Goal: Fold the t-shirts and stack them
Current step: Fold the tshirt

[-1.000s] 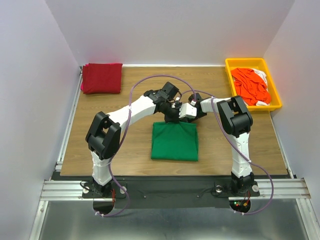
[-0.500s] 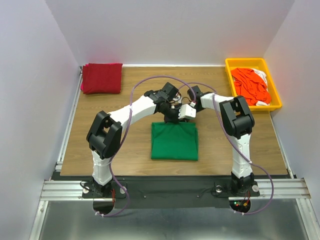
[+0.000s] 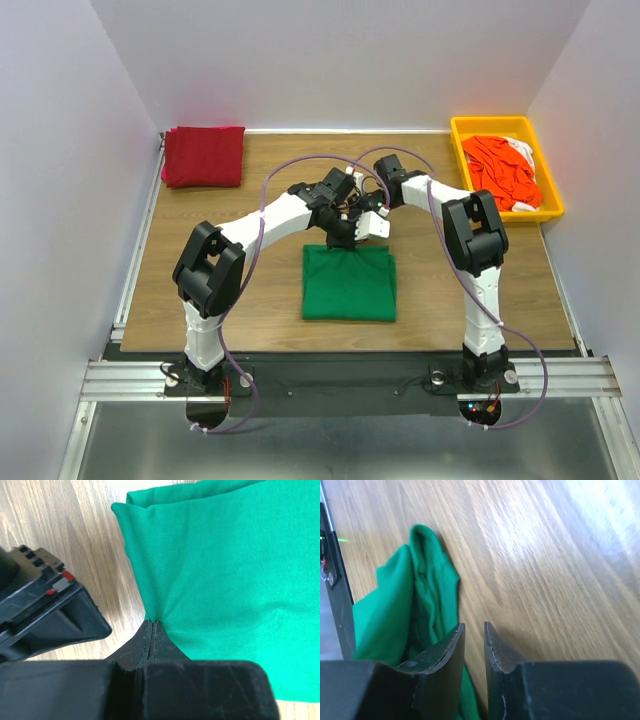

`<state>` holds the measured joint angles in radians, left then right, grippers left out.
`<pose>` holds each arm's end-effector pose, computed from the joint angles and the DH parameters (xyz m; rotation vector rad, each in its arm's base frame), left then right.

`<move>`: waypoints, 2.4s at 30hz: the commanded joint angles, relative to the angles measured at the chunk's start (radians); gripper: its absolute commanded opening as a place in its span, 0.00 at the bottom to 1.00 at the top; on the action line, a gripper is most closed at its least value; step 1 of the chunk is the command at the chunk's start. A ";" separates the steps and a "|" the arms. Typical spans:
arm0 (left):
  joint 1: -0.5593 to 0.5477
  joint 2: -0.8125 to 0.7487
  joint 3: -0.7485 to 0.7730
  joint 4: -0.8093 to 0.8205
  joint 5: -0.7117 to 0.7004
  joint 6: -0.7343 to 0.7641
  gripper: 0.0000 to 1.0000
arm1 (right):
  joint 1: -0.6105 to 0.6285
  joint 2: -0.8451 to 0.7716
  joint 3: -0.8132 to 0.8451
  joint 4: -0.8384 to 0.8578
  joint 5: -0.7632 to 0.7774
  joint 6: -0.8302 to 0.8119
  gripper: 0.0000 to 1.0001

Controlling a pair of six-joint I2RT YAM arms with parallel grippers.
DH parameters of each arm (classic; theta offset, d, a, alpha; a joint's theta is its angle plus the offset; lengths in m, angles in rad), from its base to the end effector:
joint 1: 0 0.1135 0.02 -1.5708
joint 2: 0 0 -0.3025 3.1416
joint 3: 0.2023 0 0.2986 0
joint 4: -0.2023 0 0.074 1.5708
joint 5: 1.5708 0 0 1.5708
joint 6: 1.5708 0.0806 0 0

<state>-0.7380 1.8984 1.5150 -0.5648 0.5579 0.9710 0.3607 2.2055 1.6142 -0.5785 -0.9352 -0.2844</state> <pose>0.3368 -0.3640 0.2305 1.9569 1.4101 -0.5934 0.4667 0.2453 0.1317 -1.0350 2.2880 1.2799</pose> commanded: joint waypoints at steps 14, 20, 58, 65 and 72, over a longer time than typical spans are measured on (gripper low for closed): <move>0.026 0.050 0.060 0.065 -0.033 0.037 0.00 | 0.004 0.069 -0.145 -0.001 -0.109 -0.027 0.23; 0.028 0.080 -0.005 0.150 -0.033 0.044 0.00 | 0.001 0.034 -0.070 0.000 0.033 -0.041 0.28; 0.370 -0.030 -0.081 0.088 0.327 -0.328 0.51 | -0.166 -0.256 -0.163 -0.061 0.150 -0.116 0.63; 0.376 0.027 -0.078 0.094 0.313 -0.353 0.47 | -0.166 -0.227 -0.178 -0.063 0.127 -0.133 0.62; 0.379 0.053 -0.095 0.121 0.251 -0.371 0.45 | -0.166 -0.225 -0.220 -0.067 0.099 -0.147 0.57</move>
<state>-0.3645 1.9568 1.4330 -0.4690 0.8249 0.6209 0.1913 1.9774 1.4067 -0.6456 -0.7910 -0.4053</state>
